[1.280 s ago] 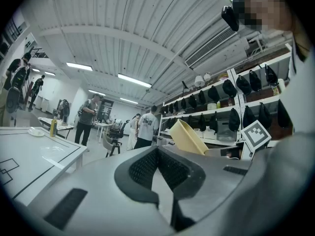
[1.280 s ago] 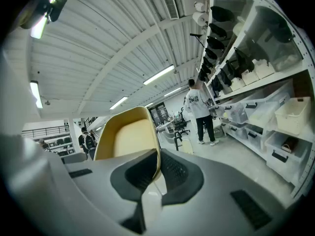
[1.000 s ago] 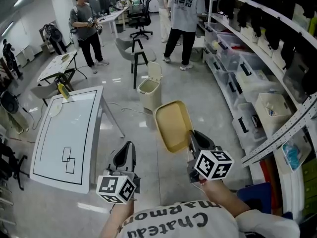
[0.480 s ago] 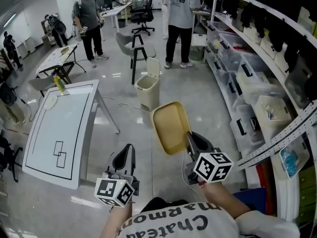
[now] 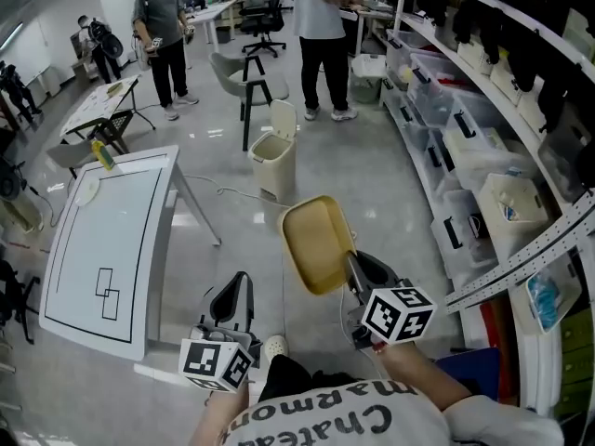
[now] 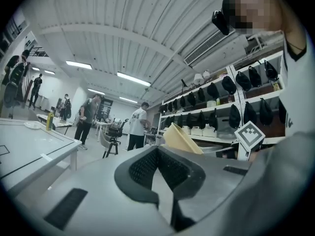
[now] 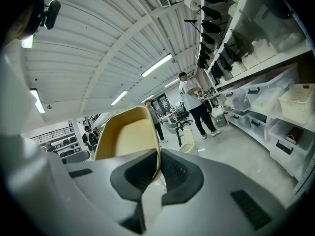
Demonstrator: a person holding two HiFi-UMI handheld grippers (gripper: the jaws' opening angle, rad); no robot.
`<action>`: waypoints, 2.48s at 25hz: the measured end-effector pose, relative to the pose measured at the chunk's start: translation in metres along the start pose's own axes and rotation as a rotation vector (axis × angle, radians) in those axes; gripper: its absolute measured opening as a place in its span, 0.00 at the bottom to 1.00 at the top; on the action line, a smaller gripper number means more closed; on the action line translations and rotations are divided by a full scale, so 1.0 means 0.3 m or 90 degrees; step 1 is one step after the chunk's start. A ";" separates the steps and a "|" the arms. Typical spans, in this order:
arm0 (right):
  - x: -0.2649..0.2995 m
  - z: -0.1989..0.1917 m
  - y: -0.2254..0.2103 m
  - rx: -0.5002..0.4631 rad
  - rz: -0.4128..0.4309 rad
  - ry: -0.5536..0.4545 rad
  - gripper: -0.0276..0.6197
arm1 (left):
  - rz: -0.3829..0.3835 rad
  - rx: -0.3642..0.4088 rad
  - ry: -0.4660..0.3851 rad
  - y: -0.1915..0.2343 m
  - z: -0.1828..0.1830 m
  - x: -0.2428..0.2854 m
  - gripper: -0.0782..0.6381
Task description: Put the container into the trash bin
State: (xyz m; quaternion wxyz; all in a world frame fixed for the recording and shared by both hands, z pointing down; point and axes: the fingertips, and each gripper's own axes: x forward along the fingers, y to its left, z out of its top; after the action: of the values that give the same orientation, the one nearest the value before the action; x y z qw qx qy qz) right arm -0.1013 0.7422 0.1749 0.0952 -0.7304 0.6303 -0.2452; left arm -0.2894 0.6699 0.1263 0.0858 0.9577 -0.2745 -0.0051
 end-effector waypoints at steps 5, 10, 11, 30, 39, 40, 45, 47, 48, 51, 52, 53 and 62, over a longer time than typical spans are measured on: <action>0.118 -0.012 -0.027 0.043 -0.020 0.018 0.10 | -0.021 -0.024 0.020 0.100 -0.021 0.096 0.14; 0.288 0.037 0.005 0.057 -0.020 0.016 0.10 | -0.041 -0.022 0.029 0.229 0.016 0.213 0.14; 0.323 0.055 0.014 0.061 -0.017 0.011 0.10 | -0.042 -0.024 0.026 0.255 0.030 0.239 0.14; 0.804 0.167 0.162 0.072 -0.014 -0.010 0.10 | -0.096 -0.020 0.001 0.660 0.189 0.552 0.14; 0.871 0.145 0.158 0.073 -0.021 0.004 0.10 | -0.095 -0.048 0.014 0.729 0.147 0.601 0.14; 0.875 0.145 0.156 0.075 -0.022 0.006 0.10 | -0.096 -0.053 0.016 0.731 0.144 0.605 0.14; 0.912 0.158 0.144 0.086 -0.021 0.011 0.10 | -0.109 -0.068 0.028 0.732 0.137 0.623 0.14; 0.932 0.156 0.146 0.090 -0.017 0.011 0.10 | -0.111 -0.063 0.032 0.741 0.131 0.625 0.14; 0.943 0.151 0.150 0.091 -0.013 0.013 0.10 | -0.110 -0.066 0.033 0.750 0.127 0.625 0.14; 0.973 0.115 0.165 0.092 -0.004 0.030 0.10 | -0.100 -0.095 0.032 0.784 0.102 0.616 0.14; 0.980 0.100 0.170 0.092 -0.002 0.037 0.10 | -0.095 -0.103 0.032 0.794 0.093 0.613 0.14; 0.986 0.089 0.173 0.092 0.000 0.043 0.10 | -0.091 -0.109 0.033 0.803 0.086 0.611 0.14; 1.048 0.092 0.141 0.087 -0.002 0.061 0.10 | -0.098 -0.130 0.044 0.816 0.046 0.648 0.14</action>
State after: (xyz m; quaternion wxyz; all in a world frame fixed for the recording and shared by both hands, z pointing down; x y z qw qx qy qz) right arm -0.0982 0.4255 0.2070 0.1140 -0.7107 0.6147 -0.3228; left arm -0.2537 0.3610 0.1608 0.1917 0.9618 -0.1953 -0.0068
